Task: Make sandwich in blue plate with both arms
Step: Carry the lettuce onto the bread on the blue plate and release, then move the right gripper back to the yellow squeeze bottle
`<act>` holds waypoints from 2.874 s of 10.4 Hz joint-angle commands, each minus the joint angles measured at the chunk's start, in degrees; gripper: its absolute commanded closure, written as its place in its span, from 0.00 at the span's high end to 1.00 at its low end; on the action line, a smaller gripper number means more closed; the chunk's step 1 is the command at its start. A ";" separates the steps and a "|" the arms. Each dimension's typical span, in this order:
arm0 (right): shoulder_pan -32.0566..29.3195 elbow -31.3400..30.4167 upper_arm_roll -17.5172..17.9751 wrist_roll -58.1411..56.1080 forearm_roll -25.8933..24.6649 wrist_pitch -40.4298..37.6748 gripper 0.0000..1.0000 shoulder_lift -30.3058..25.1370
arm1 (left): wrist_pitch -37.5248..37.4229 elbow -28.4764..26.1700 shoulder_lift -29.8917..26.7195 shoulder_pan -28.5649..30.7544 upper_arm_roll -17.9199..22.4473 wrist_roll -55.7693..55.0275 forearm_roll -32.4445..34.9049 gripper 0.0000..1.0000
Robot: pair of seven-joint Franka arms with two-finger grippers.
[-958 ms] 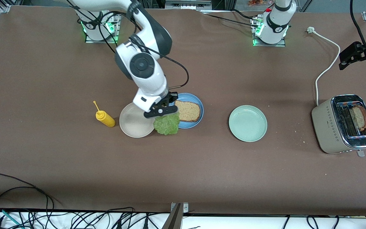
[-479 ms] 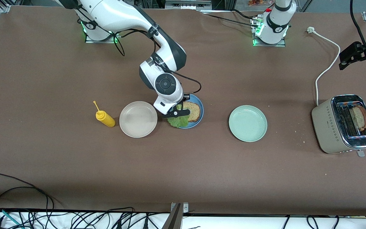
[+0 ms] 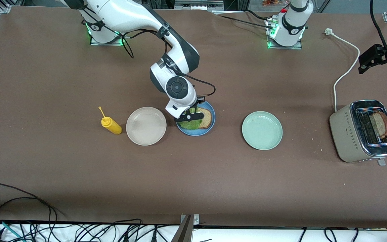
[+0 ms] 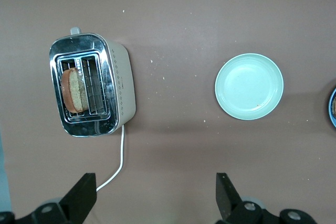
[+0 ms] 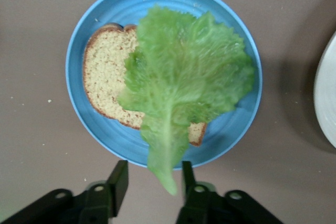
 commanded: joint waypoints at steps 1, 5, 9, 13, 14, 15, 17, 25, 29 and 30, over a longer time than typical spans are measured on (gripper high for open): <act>-0.31 -0.25 -0.39 -0.04 0.02 -0.76 1.00 -4.42 | -0.96 0.95 0.03 0.40 -0.46 -0.56 0.26 1.00; -0.40 -0.07 -8.63 -6.52 -0.60 -5.66 1.00 -11.45 | -0.96 0.86 0.03 0.49 -0.37 -0.56 0.35 1.00; -0.32 -0.07 -13.48 -14.97 -9.03 -14.98 1.00 -16.90 | -0.96 0.86 0.03 0.49 -0.37 -0.56 0.35 1.00; -4.78 -17.06 -15.42 -29.88 -8.78 -13.53 1.00 -30.15 | -0.96 0.86 0.03 0.49 -0.37 -0.56 0.35 1.00; -7.32 -22.95 -15.42 -36.45 -8.69 -10.11 1.00 -33.76 | -0.96 0.86 0.03 0.84 -0.37 -0.56 0.26 1.00; -10.91 -26.67 -15.42 -44.18 -8.25 -7.90 1.00 -35.88 | -0.96 0.86 0.03 0.84 -0.37 -0.56 0.26 1.00; -17.34 -27.67 -15.42 -57.81 -8.16 -7.79 1.00 -35.99 | -0.96 0.86 0.03 0.84 -0.37 -0.56 0.26 1.00; -36.07 -27.23 -15.68 -112.64 21.38 -4.54 1.00 -21.77 | -0.96 0.86 0.03 0.84 -0.37 -0.56 0.26 1.00; -38.02 -26.44 -15.69 -137.01 37.60 -4.63 1.00 -13.33 | -0.96 0.86 0.03 0.84 -0.37 -0.56 0.26 1.00; -38.02 -26.00 -15.69 -141.59 39.37 -4.54 1.00 -12.18 | -0.96 0.86 0.03 0.84 -0.37 -0.56 0.26 1.00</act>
